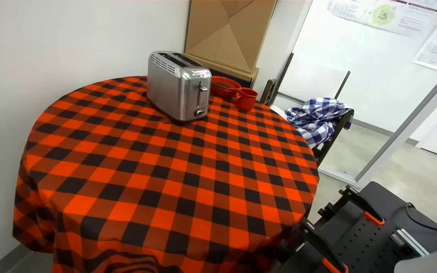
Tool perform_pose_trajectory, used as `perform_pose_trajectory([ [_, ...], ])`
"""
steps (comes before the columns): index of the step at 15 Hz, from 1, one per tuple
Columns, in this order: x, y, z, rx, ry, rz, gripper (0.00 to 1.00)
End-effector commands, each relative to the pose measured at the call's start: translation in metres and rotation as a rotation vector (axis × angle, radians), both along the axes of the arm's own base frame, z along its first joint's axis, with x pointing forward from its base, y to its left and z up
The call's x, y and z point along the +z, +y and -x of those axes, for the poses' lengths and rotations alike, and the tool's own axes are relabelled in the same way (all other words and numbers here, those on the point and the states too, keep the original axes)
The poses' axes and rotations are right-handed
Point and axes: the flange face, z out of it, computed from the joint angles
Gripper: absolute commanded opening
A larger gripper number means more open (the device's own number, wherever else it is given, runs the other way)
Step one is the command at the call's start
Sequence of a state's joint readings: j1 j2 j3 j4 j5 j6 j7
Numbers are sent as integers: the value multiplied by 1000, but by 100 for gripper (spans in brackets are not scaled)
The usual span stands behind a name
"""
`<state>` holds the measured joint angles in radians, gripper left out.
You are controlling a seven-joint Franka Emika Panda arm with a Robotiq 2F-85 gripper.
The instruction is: Push the lever on the silver toaster downwards
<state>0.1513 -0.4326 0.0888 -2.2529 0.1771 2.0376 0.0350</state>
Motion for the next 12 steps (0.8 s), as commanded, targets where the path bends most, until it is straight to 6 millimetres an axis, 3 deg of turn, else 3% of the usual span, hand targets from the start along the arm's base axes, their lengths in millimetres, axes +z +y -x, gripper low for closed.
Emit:
perform_pose_trajectory([
  [1,1,0,0,0,0,0,100],
  [7,1,0,0,0,-1,0,100],
  [9,2,0,-12,35,-29,30,100],
  [10,2,2,-26,142,-58,50,100],
  [12,-1,0,-62,191,-102,63,100],
])
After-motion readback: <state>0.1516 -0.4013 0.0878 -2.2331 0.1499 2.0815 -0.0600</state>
